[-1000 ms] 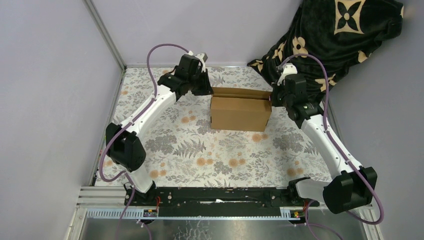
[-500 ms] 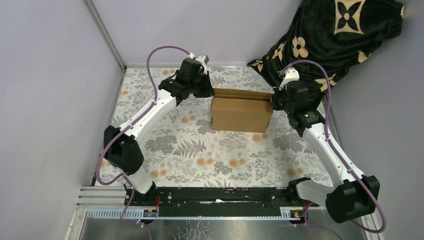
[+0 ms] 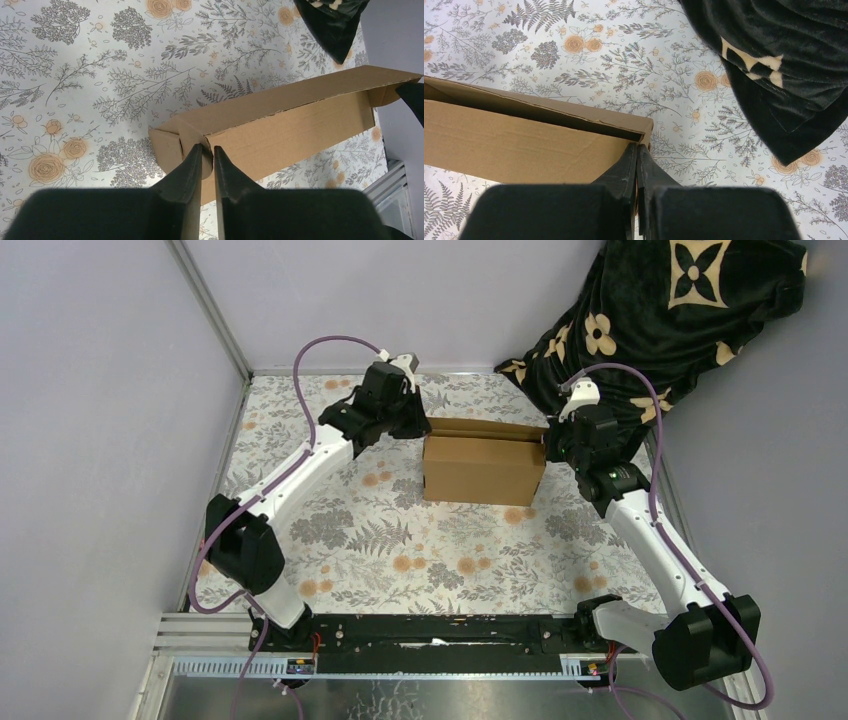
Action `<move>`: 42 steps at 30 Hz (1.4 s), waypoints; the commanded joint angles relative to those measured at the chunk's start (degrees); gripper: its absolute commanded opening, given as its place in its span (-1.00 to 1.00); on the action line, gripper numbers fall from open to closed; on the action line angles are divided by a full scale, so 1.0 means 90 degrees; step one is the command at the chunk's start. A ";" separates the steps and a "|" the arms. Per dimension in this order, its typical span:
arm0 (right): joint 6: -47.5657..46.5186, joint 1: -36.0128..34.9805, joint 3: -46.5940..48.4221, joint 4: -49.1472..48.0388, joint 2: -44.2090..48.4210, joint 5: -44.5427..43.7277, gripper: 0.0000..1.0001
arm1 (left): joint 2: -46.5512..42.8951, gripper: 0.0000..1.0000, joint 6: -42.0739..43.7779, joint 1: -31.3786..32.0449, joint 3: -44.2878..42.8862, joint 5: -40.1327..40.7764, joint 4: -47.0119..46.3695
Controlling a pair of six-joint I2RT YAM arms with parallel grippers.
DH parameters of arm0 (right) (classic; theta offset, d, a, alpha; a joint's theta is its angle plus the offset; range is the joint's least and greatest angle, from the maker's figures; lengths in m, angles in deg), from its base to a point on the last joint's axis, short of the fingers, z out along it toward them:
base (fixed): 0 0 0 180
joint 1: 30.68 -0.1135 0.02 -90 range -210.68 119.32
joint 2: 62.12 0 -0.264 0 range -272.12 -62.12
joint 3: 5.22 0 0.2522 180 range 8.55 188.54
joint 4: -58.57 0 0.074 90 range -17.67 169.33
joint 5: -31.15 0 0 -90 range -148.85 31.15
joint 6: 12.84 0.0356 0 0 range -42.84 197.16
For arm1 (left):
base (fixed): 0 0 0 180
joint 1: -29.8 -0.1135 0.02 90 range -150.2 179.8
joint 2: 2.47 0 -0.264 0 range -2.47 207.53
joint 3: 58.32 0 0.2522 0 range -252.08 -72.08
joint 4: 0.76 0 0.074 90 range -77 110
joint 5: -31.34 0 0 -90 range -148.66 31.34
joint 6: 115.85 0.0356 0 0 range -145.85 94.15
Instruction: Fold the paper box
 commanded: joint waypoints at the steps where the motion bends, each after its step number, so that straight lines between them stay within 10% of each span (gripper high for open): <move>1: 0.0218 -0.0283 -0.0131 0.0568 -0.0122 0.0685 -1.00 | 0.0122 -0.57 -0.0119 0.0400 0.0183 -0.0691 0.0415; 12: 0.0295 -0.0289 -0.0008 0.0642 -0.0171 0.0743 -1.00 | -0.0035 -0.39 0.0325 0.0413 0.0189 -0.0016 0.1003; 19: 0.0316 -0.0284 0.0101 0.0700 -0.0180 0.0735 -1.00 | 0.0026 -0.74 0.0383 0.0476 -0.0027 0.0184 0.1275; 42: 0.0336 -0.0296 0.0212 0.0704 -0.0337 0.0875 -1.00 | 0.0197 -0.74 0.0359 0.0576 -0.0800 0.0191 0.1646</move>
